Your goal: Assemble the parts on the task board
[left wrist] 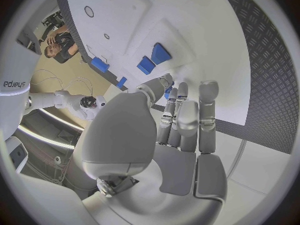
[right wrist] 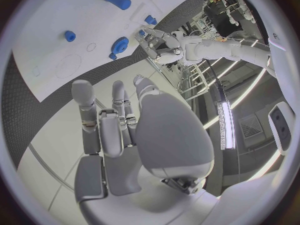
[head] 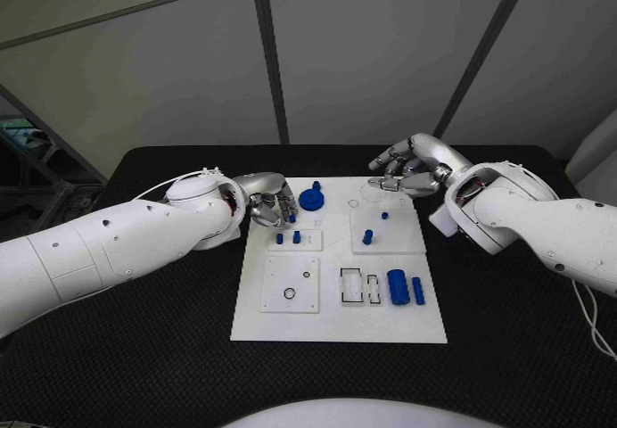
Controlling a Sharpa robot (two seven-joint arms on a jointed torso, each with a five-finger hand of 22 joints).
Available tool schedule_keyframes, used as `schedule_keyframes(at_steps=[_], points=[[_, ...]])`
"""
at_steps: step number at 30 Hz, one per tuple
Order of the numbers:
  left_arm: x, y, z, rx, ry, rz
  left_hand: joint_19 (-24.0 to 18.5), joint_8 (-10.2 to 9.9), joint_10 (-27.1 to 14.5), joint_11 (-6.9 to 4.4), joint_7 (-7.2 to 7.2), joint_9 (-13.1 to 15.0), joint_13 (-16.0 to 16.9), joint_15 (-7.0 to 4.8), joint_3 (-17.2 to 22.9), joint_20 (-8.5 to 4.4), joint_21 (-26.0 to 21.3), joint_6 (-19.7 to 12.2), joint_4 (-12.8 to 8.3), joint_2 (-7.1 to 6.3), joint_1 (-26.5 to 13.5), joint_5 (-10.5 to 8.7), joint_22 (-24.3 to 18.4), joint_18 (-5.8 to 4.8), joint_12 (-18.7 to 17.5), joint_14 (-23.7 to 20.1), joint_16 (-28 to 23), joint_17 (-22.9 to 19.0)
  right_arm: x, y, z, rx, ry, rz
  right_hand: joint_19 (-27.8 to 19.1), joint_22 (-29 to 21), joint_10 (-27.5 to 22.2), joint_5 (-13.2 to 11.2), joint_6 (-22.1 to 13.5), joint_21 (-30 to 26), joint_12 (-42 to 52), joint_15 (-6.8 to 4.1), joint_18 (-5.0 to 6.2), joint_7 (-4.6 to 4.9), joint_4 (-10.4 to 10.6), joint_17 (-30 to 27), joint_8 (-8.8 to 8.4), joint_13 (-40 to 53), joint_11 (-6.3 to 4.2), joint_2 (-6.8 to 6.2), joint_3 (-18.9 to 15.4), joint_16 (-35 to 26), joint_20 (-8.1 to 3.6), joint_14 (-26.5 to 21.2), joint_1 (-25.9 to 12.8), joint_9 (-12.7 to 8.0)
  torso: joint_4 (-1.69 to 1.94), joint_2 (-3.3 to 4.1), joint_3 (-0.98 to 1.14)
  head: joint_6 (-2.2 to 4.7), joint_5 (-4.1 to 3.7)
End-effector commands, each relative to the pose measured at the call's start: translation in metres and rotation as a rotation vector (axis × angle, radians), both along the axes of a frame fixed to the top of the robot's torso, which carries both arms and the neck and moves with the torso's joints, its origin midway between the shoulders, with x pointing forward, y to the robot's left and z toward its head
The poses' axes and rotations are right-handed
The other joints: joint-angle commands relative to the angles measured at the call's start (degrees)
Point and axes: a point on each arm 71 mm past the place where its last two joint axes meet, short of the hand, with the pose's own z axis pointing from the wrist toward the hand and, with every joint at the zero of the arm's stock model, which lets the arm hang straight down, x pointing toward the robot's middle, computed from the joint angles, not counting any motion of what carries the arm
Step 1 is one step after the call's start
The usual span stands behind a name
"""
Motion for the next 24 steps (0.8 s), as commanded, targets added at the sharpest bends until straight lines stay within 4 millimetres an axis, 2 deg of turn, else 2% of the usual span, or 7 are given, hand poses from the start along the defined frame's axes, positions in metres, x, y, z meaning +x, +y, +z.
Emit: schedule_keyframes(at_steps=[1,5,9,12,13,19,24], points=[[0.000,0.001,0.001,0.001,-0.005,0.006,-0.06,-0.55,-0.19,0.29,0.07,0.02,0.01,0.28,-0.04,0.45,-0.30,-0.59,-0.33,-0.10,-0.35,-0.36,-0.14,-2.14,-0.57,-0.09,-0.22,-0.25,0.001,-0.001,-0.001,-0.029,0.006,0.000,-0.38,-0.41,-1.21,0.33,-0.09,-0.40,-3.29,-0.04,0.94,0.28,0.17,1.38,0.35,-2.97,0.32,-0.15,0.77,-0.67,0.11,2.48,0.68,-0.06,0.04,-0.01,-0.02,0.01,-0.06],[0.001,0.005,0.003,-0.004,-0.012,0.012,-0.43,-1.10,-0.65,0.49,0.22,0.06,-0.03,0.42,-0.16,0.57,-0.97,-1.12,-0.41,-0.21,-0.40,-0.35,-0.53,-2.01,-1.16,-0.35,-0.48,-1.01,0.002,-0.004,-0.003,-0.114,0.004,-0.001,0.76,0.79,-2.86,-0.16,1.08,0.40,-8.96,0.19,0.74,0.50,-0.65,1.39,0.90,-7.68,0.81,-0.19,2.41,-0.79,0.21,2.67,2.76,0.10,-0.02,-0.04,-0.03,0.10,-0.05],[0.002,0.011,0.010,-0.027,-0.038,0.018,-1.23,-0.75,-1.44,0.93,0.36,0.32,-0.07,0.75,-0.10,0.80,-2.27,0.08,-0.48,-0.09,-0.42,-0.32,-1.36,-1.78,-1.91,-0.97,-1.20,-2.67,0.003,-0.007,-0.006,-0.248,-0.025,0.003,2.55,3.52,-0.94,-2.12,3.58,2.33,-16.44,0.34,0.33,0.28,-1.43,1.21,1.40,-14.40,0.87,-0.69,4.34,-0.83,0.32,3.00,4.21,0.11,0.00,-0.04,-0.03,0.24,-0.16],[0.001,0.019,0.017,-0.068,-0.078,0.019,-4.94,0.44,-2.55,1.42,0.53,0.67,0.02,1.15,0.77,1.10,-6.91,3.20,-1.33,0.03,0.40,-0.15,-4.33,-0.97,-2.30,-6.64,-8.33,-15.38,0.003,-0.009,-0.007,-0.362,-0.070,0.005,3.34,5.13,0.83,-3.21,4.83,3.45,-19.10,-0.02,0.04,-0.79,-1.98,1.60,0.91,-17.28,0.33,-1.06,5.18,-0.48,0.07,3.20,4.67,-0.05,-0.01,-0.03,0.01,0.44,-0.39],[0.000,0.023,0.020,-0.088,-0.088,0.021,-5.56,0.50,-2.66,1.41,0.43,0.62,0.06,1.15,1.00,1.13,-7.42,3.56,-1.61,-0.12,0.50,-0.12,-4.47,-0.94,-2.18,-7.67,-9.47,-17.16,0.003,-0.009,-0.007,-0.396,-0.087,0.004,3.47,5.46,1.14,-3.32,5.21,3.68,-19.66,-0.04,0.01,-0.90,-2.02,1.64,0.83,-17.91,0.33,-1.10,5.33,-0.43,-0.01,3.23,4.63,-0.05,-0.02,-0.02,0.02,0.56,-0.56],[-0.007,0.047,0.035,-0.296,-0.098,0.081,-8.13,0.18,-2.07,1.24,0.35,0.31,0.25,1.06,1.16,1.11,-9.76,3.92,-2.32,-0.36,0.24,-0.19,-5.27,-0.91,-0.75,-10.58,-12.39,-22.26,0.002,-0.011,-0.008,-0.547,-0.165,-0.005,3.86,6.64,2.28,-3.77,5.81,4.46,-22.37,-0.10,-0.20,-1.09,-2.21,1.65,-0.38,-21.03,0.35,-2.00,5.70,-0.34,-0.05,3.26,4.11,-0.20,0.02,-0.03,-0.03,0.86,-1.97],[-0.013,0.068,0.042,-0.567,-0.015,0.191,-9.68,-0.12,-2.59,1.46,0.70,0.22,0.22,1.29,1.16,1.26,-11.29,3.95,-2.69,-0.01,0.19,-0.20,-5.86,-0.96,-0.14,-13.32,-14.84,-25.28,0.000,-0.011,-0.013,-0.607,-0.189,-0.006,3.89,6.91,1.81,-3.90,5.12,4.63,-23.76,0.14,-0.27,-0.80,-2.12,1.67,-1.44,-22.47,0.72,-2.68,5.59,-0.29,0.09,3.27,3.55,-0.32,0.07,0.02,-0.05,1.03,-2.49]])
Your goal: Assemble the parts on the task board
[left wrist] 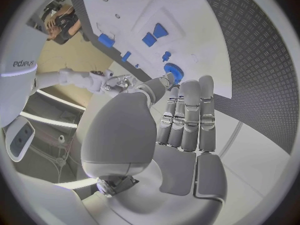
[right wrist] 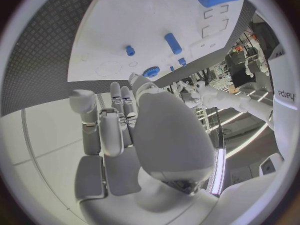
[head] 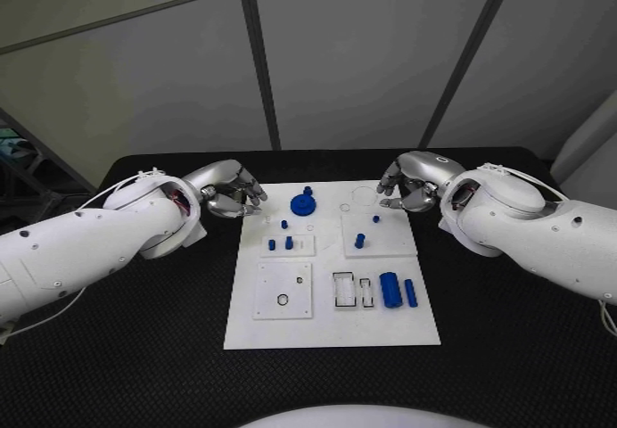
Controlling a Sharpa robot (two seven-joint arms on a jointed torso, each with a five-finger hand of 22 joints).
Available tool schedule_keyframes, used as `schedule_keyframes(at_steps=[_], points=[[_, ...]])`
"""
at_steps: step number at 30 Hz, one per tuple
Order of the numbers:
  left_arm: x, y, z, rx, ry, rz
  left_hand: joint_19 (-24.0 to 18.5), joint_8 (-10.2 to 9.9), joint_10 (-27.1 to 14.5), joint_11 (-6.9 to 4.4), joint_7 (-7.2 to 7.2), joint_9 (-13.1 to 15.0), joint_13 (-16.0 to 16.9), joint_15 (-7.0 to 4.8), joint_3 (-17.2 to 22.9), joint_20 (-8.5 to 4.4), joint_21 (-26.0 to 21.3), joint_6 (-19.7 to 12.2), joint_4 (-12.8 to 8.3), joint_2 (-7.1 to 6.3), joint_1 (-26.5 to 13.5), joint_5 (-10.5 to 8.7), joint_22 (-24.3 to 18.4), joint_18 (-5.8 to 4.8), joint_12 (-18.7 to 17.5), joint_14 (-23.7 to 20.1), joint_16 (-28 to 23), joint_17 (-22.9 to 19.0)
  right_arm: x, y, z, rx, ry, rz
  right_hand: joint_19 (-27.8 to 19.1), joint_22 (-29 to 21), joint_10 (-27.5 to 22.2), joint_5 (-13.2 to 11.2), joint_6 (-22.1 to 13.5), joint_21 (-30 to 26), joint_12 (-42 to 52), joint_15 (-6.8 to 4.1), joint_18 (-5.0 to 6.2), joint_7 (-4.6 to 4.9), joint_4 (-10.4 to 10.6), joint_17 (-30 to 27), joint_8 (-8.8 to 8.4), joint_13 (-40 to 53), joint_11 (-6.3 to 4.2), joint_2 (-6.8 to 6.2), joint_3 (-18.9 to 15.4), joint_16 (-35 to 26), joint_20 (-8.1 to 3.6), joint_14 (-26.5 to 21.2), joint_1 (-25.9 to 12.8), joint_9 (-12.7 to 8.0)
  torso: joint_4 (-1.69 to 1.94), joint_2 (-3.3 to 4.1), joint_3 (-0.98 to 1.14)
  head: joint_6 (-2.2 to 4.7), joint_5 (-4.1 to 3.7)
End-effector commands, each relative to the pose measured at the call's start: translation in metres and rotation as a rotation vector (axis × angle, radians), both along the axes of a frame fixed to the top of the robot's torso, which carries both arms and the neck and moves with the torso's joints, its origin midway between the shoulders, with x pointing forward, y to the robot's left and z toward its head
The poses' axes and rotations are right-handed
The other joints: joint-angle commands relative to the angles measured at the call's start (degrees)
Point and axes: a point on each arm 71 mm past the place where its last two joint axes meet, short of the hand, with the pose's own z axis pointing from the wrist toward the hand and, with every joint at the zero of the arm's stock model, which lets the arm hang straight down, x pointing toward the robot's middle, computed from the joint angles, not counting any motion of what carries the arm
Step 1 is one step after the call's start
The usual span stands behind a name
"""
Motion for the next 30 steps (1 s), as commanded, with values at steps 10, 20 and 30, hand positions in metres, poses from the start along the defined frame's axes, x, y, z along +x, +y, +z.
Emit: schedule_keyframes(at_steps=[10,20,30], points=[[-0.010,0.024,0.017,-0.673,0.138,0.157,-2.66,-0.63,-1.62,0.59,0.62,-0.08,0.00,0.48,-0.37,0.54,-2.99,0.71,-1.06,0.90,-0.13,-0.17,-1.13,-0.97,1.92,-4.57,-8.70,-6.13,-0.002,0.008,-0.015,-0.180,-0.040,0.014,0.25,0.13,-1.44,-0.48,-0.60,0.39,-2.29,0.45,-0.25,0.35,-0.22,1.59,-1.57,-2.54,0.73,-1.03,0.31,0.27,0.35,3.25,-0.20,0.04,0.03,0.05,-0.08,0.03,-0.37],[-0.016,0.017,0.022,-0.746,0.142,0.102,-2.86,-0.80,-2.09,0.74,0.81,-0.11,-0.02,0.60,-0.67,0.63,-3.30,0.55,-1.27,1.33,0.01,-0.21,-1.19,-0.99,2.31,-4.50,-9.58,-6.94,-0.005,0.018,-0.026,-0.183,-0.006,0.039,0.58,1.10,-0.17,-3.83,0.50,1.07,-2.98,0.18,-0.37,0.03,-0.95,1.93,-2.21,-4.73,0.46,-0.41,2.89,0.62,0.20,3.35,0.71,0.13,-0.04,0.06,-0.01,-0.09,-0.30],[-0.016,0.018,0.022,-0.770,0.150,0.104,-2.93,-0.77,-2.11,0.74,0.83,-0.09,-0.01,0.61,-0.78,0.66,-3.41,0.63,-1.29,1.48,0.00,-0.20,-1.23,-0.99,2.48,-4.48,-9.78,-7.14,-0.006,0.022,-0.033,-0.192,0.022,0.051,0.99,2.15,1.43,-2.92,1.85,1.82,-3.16,-0.14,-0.53,-0.14,-1.70,2.29,-2.23,-5.84,0.21,-0.43,5.09,0.95,-0.02,3.44,1.10,0.23,-0.04,0.06,0.01,-0.26,-0.26]])
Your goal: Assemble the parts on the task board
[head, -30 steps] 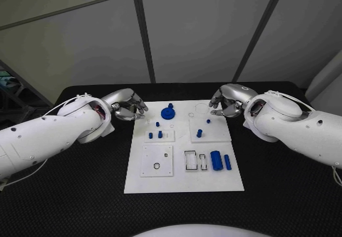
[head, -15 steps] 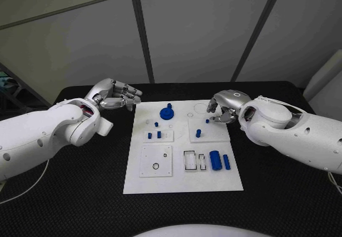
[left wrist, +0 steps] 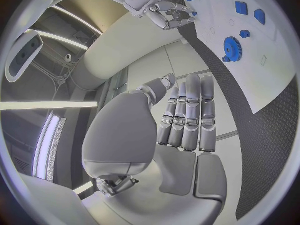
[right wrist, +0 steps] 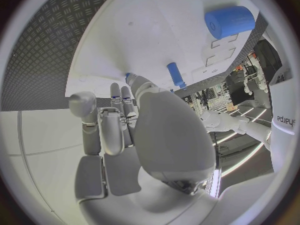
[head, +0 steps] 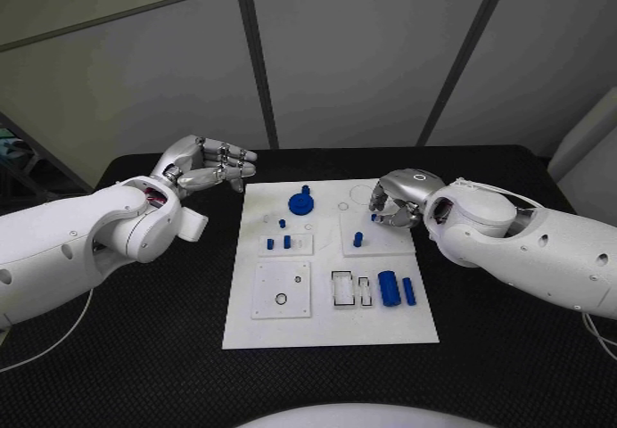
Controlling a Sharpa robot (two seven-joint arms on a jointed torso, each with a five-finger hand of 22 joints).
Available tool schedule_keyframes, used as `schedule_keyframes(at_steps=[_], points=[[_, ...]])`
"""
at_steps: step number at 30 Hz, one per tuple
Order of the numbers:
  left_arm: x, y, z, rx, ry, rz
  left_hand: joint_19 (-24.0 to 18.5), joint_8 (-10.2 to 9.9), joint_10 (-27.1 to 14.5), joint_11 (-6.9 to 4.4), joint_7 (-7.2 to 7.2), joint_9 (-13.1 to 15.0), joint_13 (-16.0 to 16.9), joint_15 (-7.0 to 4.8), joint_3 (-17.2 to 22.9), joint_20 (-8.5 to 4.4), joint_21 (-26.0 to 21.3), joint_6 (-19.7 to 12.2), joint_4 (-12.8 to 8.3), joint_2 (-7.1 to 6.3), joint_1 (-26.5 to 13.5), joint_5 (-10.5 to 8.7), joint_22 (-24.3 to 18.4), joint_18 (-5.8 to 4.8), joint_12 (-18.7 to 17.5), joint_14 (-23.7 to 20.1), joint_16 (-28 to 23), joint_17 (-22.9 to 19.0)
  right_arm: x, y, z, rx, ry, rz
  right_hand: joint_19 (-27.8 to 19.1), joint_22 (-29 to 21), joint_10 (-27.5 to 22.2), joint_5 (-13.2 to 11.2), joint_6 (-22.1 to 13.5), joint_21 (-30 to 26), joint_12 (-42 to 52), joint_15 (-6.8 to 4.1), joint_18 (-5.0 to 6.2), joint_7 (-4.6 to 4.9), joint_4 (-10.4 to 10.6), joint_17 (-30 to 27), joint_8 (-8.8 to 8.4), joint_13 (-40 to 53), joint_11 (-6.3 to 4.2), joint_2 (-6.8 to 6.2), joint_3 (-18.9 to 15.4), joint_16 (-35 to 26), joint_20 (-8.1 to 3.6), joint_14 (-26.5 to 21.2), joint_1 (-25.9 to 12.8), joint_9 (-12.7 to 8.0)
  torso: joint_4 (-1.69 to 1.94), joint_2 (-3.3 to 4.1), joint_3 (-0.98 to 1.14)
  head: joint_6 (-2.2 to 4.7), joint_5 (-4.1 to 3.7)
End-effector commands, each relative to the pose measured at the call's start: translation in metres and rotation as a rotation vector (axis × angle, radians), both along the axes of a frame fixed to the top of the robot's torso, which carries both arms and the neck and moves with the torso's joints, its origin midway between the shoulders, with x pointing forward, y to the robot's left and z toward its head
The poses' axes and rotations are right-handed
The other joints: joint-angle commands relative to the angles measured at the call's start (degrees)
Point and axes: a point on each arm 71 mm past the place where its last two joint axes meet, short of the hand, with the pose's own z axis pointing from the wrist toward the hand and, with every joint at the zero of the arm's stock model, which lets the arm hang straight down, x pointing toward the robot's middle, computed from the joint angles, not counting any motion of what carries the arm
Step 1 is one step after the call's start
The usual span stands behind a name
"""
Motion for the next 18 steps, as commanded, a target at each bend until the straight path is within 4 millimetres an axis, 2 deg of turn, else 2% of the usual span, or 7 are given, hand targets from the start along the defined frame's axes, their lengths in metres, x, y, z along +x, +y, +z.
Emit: schedule_keyframes(at_steps=[1,18], points=[[-0.0003,-0.0004,0.0027,-0.043,-0.012,-0.004,-0.32,-0.24,-0.43,0.09,0.31,-0.04,0.01,0.26,-0.21,0.08,-0.31,0.12,-0.09,0.41,0.00,-0.20,-0.07,-0.97,0.27,-0.19,-0.14,-0.07,-0.0005,0.0021,-0.0029,-0.022,0.018,0.010,0.58,0.11,0.60,0.33,0.60,0.29,-0.34,-0.16,-0.54,-0.03,-0.08,2.27,-0.41,-0.17,-0.10,-0.07,0.48,0.33,-0.01,3.45,0.41,0.06,-0.03,-0.01,0.01,-0.05,0.02],[0.0005,-0.0007,0.0017,-0.043,-0.002,-0.006,-0.37,-0.24,-0.51,0.11,0.36,-0.04,0.01,0.25,-0.26,0.09,-0.39,0.16,-0.16,0.55,0.09,-0.18,-0.08,-0.96,0.39,-0.20,-0.32,-0.24,-0.0003,0.0078,-0.0110,-0.033,0.045,0.023,1.07,1.82,3.98,0.22,3.26,1.55,-0.64,-0.31,-0.79,-0.19,-2.40,2.76,-0.21,-1.31,-0.51,0.28,3.97,0.81,-0.22,3.55,0.63,0.26,-0.05,0.00,0.02,-0.33,0.05]])
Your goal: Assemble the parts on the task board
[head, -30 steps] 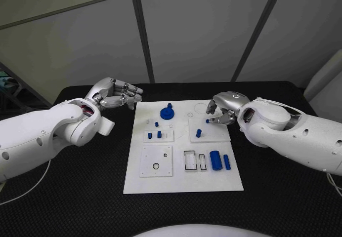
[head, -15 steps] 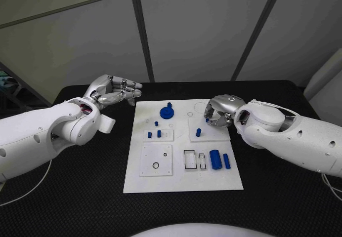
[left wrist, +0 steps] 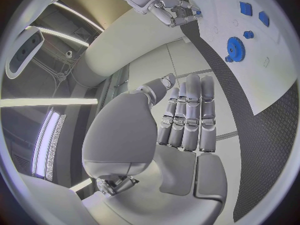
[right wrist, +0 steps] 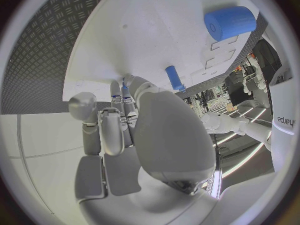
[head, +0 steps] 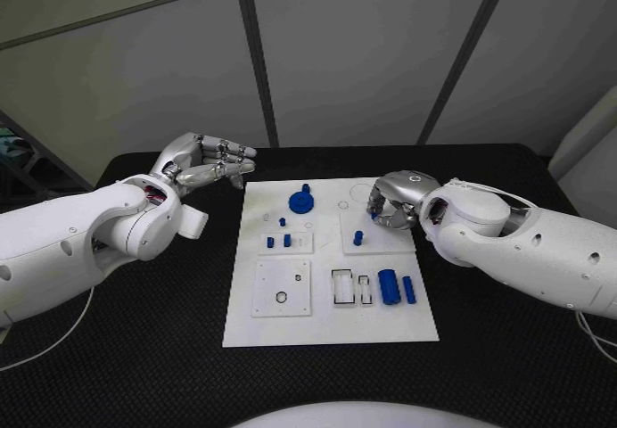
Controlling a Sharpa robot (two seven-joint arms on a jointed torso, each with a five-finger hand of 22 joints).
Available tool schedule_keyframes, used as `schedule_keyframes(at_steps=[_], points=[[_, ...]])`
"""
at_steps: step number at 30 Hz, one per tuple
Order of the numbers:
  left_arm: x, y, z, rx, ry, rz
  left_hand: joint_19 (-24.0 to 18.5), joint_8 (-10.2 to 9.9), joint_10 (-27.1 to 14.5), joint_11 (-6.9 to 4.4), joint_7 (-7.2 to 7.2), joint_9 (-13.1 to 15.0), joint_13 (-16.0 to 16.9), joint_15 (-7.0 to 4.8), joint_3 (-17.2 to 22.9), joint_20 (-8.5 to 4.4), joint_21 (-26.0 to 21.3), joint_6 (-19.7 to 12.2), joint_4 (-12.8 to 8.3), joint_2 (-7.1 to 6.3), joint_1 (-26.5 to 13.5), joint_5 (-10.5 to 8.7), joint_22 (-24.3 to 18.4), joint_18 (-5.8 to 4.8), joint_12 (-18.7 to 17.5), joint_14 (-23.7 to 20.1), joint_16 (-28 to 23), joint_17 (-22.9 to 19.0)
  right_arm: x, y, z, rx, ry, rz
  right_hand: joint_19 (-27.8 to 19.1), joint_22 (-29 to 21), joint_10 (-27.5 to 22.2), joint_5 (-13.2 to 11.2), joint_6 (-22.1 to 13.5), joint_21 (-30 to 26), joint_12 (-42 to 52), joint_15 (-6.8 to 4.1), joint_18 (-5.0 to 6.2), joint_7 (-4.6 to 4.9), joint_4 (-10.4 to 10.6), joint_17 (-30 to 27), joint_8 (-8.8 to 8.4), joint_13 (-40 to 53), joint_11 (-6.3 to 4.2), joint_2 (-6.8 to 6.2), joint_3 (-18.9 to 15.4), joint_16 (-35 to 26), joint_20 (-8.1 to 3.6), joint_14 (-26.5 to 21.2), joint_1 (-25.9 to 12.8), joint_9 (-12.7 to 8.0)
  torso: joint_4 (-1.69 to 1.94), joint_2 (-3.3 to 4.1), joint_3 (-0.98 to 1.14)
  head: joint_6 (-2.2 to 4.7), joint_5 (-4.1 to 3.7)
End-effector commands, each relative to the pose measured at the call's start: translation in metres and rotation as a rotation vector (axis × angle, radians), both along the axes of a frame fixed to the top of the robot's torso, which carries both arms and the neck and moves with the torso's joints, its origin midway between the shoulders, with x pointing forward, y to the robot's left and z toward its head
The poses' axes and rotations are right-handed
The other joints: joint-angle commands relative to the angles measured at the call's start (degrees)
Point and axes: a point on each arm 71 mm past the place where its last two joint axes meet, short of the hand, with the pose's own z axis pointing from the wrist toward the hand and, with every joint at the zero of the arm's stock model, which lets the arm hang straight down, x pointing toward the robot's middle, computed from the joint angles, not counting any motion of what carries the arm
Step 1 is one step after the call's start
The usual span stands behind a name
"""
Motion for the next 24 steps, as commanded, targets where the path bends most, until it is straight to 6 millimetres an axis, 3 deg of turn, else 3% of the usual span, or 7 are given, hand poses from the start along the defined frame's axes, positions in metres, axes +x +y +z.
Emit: schedule_keyframes(at_steps=[1,11,24], points=[[0.000,-0.001,0.002,-0.014,-0.009,-0.010,-0.38,-0.24,-0.30,-0.10,0.36,-0.04,0.01,0.25,-0.26,0.09,-0.39,0.17,-0.17,0.56,0.08,-0.18,-0.09,-0.96,0.39,-0.20,-0.32,-0.05,-0.001,0.002,-0.006,-0.020,0.023,0.014,0.54,0.32,0.90,0.20,0.75,0.39,-0.35,-0.34,-0.82,0.05,-0.28,2.82,0.07,-0.08,-0.05,0.15,0.64,0.40,-0.04,3.57,0.40,0.11,-0.03,0.01,-0.01,-0.06,-0.01],[0.002,0.000,0.001,-0.010,-0.004,-0.002,-0.41,-0.25,-0.43,-0.07,0.40,-0.04,0.00,0.26,-0.28,0.10,-0.44,0.18,-0.20,0.69,0.12,-0.17,-0.10,-0.96,0.43,-0.21,-0.45,-0.17,-0.003,0.006,-0.003,0.010,-0.006,0.021,1.34,2.35,4.22,-0.75,3.96,1.80,-0.33,-1.01,-1.11,-0.50,-2.38,3.36,1.13,0.21,-0.90,1.59,2.31,0.87,-0.57,3.71,0.22,0.77,-0.02,-0.02,0.05,-0.22,0.00],[0.004,0.004,-0.001,-0.005,0.003,0.008,-0.50,-0.27,-0.73,0.01,0.47,-0.05,-0.04,0.30,-0.35,0.13,-0.53,0.16,-0.32,0.80,0.22,-0.16,-0.10,-0.97,0.49,-0.24,-0.68,-0.41,-0.008,0.006,0.005,0.063,-0.064,0.015,1.64,3.41,5.51,-0.55,4.66,2.60,-1.31,-1.15,-1.29,-0.43,-4.44,3.61,0.93,0.37,-0.98,2.00,3.99,1.12,-0.82,3.77,0.00,1.00,-0.05,-0.07,0.01,-0.04,0.05]])
